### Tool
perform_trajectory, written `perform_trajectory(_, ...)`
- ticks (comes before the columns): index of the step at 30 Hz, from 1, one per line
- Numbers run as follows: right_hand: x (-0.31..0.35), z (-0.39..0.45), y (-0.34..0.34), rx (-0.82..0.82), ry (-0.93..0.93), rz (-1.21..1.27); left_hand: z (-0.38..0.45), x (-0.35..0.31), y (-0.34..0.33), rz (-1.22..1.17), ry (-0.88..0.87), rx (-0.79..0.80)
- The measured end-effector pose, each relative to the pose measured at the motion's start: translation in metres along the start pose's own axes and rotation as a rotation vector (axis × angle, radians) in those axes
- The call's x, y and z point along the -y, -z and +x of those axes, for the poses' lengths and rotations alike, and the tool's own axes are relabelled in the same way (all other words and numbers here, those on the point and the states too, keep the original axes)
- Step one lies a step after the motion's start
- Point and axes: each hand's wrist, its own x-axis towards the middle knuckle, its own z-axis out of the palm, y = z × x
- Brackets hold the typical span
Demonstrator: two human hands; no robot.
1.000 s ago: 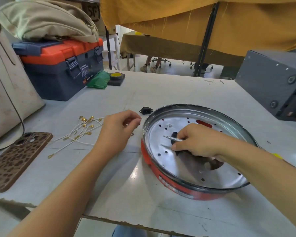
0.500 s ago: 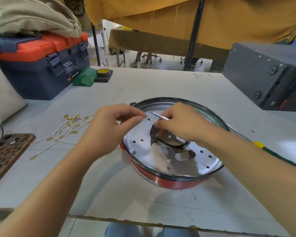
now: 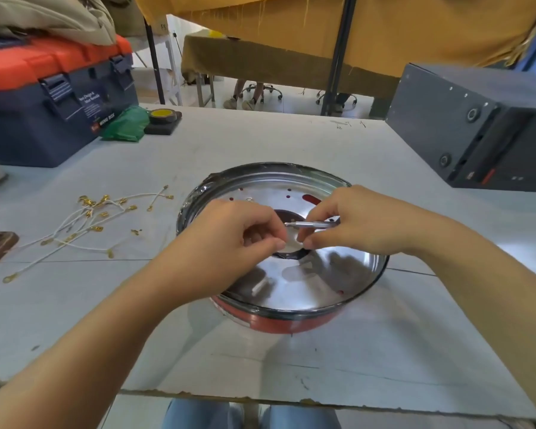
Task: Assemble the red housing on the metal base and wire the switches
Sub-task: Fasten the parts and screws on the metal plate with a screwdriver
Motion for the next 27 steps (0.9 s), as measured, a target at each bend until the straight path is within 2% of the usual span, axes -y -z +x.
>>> perform_trajectory(17,-0.005,0.001,-0.009,0.092,0.101,-0.023,0.000,-0.001,0.004,0.103,-0.027,0.004)
perform_trajectory(27,-0.010,0.010,-0.001,0.146,0.163,0.029,0.005,-0.001,0.012,0.012,0.039,0.085)
